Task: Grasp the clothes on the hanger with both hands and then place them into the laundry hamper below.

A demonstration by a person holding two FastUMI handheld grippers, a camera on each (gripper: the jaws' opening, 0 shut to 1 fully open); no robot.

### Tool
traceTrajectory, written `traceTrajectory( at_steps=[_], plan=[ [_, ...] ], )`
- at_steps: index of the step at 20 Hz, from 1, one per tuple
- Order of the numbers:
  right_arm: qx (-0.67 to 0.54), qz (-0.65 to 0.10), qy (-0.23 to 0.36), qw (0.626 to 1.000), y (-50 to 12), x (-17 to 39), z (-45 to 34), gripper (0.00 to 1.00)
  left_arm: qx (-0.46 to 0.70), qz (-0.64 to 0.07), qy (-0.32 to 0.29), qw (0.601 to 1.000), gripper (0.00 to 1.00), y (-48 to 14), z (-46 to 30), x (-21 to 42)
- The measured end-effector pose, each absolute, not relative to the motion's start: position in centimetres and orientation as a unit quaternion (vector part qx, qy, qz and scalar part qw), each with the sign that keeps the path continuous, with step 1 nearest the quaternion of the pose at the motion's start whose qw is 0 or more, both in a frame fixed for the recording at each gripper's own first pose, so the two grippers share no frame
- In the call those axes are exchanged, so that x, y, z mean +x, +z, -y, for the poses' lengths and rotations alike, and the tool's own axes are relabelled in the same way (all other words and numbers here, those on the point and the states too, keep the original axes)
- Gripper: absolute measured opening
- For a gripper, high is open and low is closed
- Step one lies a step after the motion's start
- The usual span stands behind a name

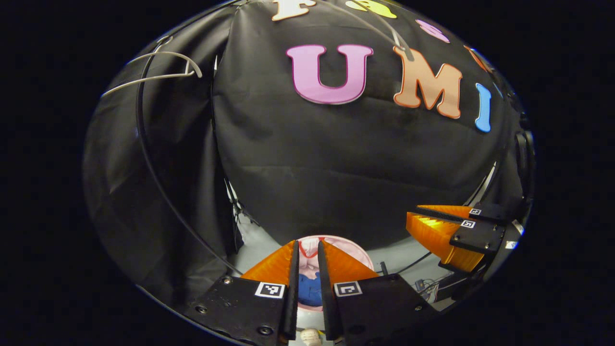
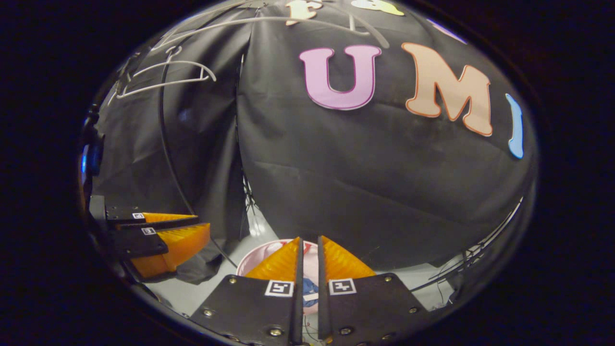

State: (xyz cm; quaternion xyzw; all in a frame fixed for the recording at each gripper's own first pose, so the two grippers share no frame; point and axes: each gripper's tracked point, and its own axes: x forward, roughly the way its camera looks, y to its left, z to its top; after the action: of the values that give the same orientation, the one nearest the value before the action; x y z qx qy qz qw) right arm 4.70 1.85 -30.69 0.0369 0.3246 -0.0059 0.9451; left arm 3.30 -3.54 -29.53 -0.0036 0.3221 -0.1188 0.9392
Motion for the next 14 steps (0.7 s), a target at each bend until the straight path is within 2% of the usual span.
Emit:
traceTrajectory(
  at_steps=[1, 3, 14],
  plan=[
    [0.037, -0.314, -0.008, 0.949, -29.7, 5.0, -1.6, 0.13, -0.007, -0.311, -0.121, 0.943, 0.25, -28.6, 3.8, 3.6],
    [0.041, -0.293, -0.012, 0.955, -27.8, 5.6, -1.2, 0.12, -0.010, -0.290, -0.125, 0.949, 0.23, -26.7, 4.2, 4.1],
    [0.042, -0.169, -0.036, 0.984, -15.9, 7.5, 1.6, 0.12, -0.027, -0.158, -0.136, 0.978, 0.23, -13.4, 6.5, 5.7]
  ],
)
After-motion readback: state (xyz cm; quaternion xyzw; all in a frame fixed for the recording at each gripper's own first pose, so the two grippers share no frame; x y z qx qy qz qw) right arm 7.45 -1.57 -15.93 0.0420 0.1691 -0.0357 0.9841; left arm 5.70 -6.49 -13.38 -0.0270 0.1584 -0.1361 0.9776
